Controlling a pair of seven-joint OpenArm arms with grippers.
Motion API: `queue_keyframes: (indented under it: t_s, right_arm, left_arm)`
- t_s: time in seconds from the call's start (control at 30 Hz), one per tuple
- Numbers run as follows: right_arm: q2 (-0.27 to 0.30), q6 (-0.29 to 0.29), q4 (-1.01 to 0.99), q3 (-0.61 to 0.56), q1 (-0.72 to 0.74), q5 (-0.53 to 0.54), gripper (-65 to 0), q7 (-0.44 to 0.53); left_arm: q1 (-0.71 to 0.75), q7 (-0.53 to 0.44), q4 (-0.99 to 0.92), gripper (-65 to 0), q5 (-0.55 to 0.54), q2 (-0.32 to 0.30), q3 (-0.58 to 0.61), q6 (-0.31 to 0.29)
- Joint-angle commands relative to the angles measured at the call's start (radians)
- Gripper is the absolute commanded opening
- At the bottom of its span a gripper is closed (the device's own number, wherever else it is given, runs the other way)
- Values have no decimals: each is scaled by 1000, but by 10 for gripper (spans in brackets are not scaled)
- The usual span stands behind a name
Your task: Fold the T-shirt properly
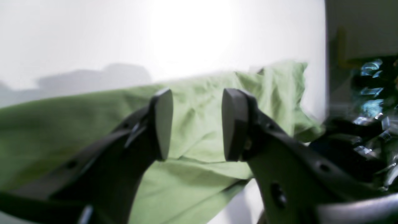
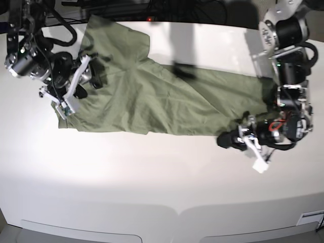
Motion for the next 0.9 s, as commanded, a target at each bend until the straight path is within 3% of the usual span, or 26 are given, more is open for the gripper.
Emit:
queue_keyframes:
  t_s: [0.0, 0.1, 0.2, 0.37, 0.6, 0.87]
  right_arm:
    - [-7, -3, -21, 6, 24, 6, -349, 18]
    - [-53, 0, -158, 6, 63, -47, -349, 19]
    - [-87, 4, -315, 6, 105, -124, -349, 55]
    - [-90, 4, -529, 6, 199, -120, -349, 84]
    - [-90, 4, -563, 6, 244, -120, -349, 77]
    - [-89, 4, -563, 6, 243, -120, -349, 72]
  left_arm:
    - [-24, -9, 14, -401, 18, 13, -1, -3]
    - [-23, -12, 14, -401, 37, 52, 21, -3]
    - [-23, -21, 14, -401, 98, 44, 61, -3]
    - [-21, -61, 14, -401, 242, 29, 121, 14]
    - [-20, -8, 14, -401, 291, 14, 196, 69]
    - [-19, 37, 14, -401, 309, -91, 248, 96]
